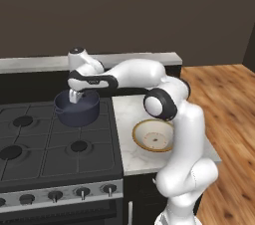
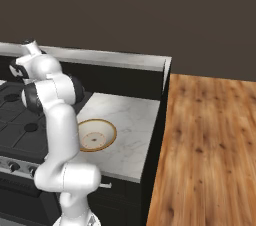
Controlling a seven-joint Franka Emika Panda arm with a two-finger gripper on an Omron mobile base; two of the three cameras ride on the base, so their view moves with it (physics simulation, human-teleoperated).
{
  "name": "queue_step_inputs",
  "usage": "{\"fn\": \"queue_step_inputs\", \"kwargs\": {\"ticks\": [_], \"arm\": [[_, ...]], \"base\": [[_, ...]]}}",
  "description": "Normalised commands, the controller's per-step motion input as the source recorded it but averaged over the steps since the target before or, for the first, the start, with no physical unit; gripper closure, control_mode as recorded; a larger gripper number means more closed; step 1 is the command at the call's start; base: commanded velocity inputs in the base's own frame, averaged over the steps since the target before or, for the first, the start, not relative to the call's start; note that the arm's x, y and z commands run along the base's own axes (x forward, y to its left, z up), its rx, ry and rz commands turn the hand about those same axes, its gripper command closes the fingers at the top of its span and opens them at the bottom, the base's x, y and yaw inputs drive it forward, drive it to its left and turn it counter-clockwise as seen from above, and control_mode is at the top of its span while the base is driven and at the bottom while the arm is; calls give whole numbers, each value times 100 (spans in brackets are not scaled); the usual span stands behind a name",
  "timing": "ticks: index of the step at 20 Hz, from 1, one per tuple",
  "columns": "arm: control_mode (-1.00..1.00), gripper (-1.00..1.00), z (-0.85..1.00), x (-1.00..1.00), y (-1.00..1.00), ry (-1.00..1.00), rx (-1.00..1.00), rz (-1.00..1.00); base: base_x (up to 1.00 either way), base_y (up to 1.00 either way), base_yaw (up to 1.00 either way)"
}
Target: Open the cabinet and move the ladle to the pot. Then close the cabinet.
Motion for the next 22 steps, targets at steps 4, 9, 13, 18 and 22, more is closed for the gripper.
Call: {"fn": "queue_step_inputs", "kwargs": {"ticks": [4,9,13,18,22], "arm": [[-100,100,-26,26,17,2,0,0],[-100,100,-14,22,15,0,0,0],[-100,100,-13,20,16,0,0,0],[-100,100,-21,22,22,1,0,0],[-100,100,-20,22,18,1,0,0]], "base": [[0,0,0],[0,0,0],[0,0,0],[0,0,0],[0,0,0]]}}
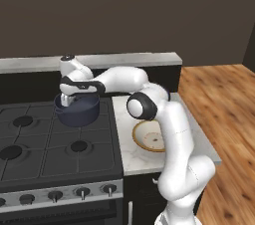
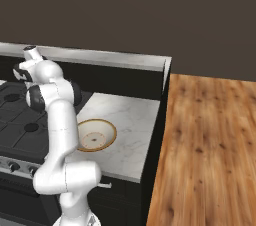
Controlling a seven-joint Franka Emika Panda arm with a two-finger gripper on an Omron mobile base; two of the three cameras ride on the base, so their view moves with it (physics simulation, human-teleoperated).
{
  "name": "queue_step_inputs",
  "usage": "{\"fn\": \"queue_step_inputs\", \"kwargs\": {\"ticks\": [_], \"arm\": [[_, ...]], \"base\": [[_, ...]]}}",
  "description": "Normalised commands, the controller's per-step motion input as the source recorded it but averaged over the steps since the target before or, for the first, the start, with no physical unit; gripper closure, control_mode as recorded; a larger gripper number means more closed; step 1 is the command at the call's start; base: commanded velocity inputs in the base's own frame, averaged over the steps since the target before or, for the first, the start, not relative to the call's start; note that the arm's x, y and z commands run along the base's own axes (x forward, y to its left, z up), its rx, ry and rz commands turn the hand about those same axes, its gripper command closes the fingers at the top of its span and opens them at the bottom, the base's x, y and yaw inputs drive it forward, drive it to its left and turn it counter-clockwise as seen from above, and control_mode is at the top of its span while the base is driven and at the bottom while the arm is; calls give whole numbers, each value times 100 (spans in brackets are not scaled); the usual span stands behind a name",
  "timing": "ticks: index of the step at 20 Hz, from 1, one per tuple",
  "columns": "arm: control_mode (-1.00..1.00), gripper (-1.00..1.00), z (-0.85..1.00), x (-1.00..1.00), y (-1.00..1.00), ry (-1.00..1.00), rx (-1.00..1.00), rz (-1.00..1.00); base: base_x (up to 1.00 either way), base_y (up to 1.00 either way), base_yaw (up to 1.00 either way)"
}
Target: Open the cabinet and move the ladle to the pot. Then close the cabinet.
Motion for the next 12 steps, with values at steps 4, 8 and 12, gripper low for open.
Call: {"fn": "queue_step_inputs", "kwargs": {"ticks": [4,8,12], "arm": [[-100,100,-17,22,17,2,0,0],[-100,100,-15,18,17,2,0,0],[-100,100,-14,13,17,2,0,0]], "base": [[0,0,0],[0,0,0],[0,0,0]]}}
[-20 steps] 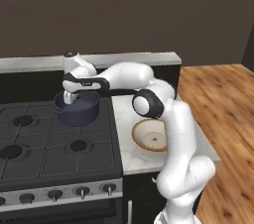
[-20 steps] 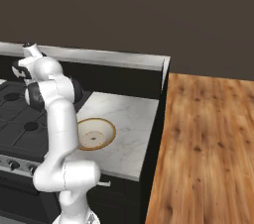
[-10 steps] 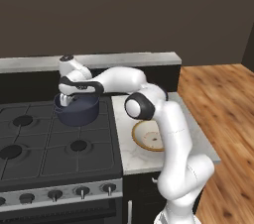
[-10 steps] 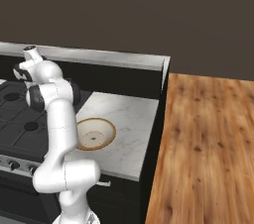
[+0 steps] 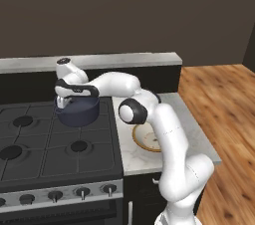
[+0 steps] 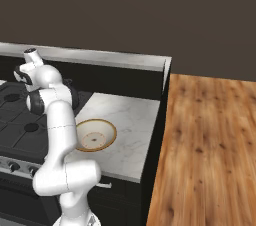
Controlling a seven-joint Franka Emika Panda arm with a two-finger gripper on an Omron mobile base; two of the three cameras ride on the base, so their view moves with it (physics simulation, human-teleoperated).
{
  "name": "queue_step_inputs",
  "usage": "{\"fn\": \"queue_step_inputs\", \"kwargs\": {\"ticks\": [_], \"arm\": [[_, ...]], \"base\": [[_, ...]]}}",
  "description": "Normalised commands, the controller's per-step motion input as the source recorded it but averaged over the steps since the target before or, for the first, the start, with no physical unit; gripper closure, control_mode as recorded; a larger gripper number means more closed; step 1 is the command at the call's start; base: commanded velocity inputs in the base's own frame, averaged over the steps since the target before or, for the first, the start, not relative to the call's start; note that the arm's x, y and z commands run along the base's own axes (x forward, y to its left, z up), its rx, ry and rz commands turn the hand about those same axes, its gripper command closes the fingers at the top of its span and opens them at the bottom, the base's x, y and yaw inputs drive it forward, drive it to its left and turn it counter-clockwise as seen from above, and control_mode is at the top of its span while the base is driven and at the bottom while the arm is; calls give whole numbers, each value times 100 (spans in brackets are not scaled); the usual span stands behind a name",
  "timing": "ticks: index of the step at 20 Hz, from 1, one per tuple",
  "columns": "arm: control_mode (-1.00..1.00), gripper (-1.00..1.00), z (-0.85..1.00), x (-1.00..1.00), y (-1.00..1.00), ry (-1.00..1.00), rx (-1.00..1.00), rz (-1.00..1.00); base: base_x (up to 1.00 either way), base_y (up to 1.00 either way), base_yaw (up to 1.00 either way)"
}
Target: Open the cabinet and move the ladle to the pot. Then close the cabinet.
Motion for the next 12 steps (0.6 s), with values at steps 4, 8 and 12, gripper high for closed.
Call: {"fn": "queue_step_inputs", "kwargs": {"ticks": [4,8,12], "arm": [[-100,-100,-12,14,11,3,0,0],[-100,-100,-6,14,3,3,0,0],[-100,-100,0,1,0,0,0,1]], "base": [[0,0,0],[0,0,0],[0,0,0]]}}
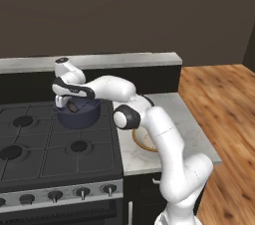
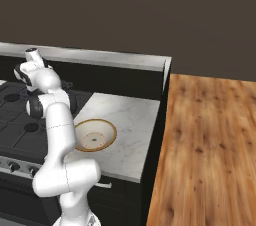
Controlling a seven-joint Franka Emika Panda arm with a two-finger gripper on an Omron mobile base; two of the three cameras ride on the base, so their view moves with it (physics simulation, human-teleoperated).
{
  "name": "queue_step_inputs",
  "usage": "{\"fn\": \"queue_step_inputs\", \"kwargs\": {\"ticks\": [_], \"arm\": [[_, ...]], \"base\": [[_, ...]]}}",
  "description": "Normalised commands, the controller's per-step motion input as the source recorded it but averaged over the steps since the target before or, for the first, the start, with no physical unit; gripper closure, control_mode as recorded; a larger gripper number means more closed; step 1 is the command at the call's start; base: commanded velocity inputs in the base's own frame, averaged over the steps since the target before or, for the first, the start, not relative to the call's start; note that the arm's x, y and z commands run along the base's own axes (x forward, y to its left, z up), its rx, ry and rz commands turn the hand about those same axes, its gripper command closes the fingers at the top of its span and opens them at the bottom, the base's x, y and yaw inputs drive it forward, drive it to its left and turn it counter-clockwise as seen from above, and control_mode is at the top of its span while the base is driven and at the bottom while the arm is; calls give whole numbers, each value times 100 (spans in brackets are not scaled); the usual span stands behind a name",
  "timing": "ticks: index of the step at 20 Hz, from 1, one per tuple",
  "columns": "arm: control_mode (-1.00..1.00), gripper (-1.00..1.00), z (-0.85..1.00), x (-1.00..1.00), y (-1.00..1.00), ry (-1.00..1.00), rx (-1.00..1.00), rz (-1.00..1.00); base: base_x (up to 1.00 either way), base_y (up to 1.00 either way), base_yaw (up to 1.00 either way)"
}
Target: Open the cabinet and move the ladle to the pot. Then close the cabinet.
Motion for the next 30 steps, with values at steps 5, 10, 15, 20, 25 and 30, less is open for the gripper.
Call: {"fn": "queue_step_inputs", "kwargs": {"ticks": [5,10,15,20,25,30], "arm": [[-100,-100,0,0,0,0,0,2],[-100,-100,8,-4,-21,0,0,1],[-100,-100,24,-17,-32,0,0,1],[-100,-100,10,-44,-27,0,0,1],[-100,-100,4,-60,-34,-3,0,0],[-100,-100,2,-63,-50,-11,0,0]], "base": [[0,0,0],[0,0,0],[0,0,0],[0,0,0],[0,0,0],[0,0,0]]}}
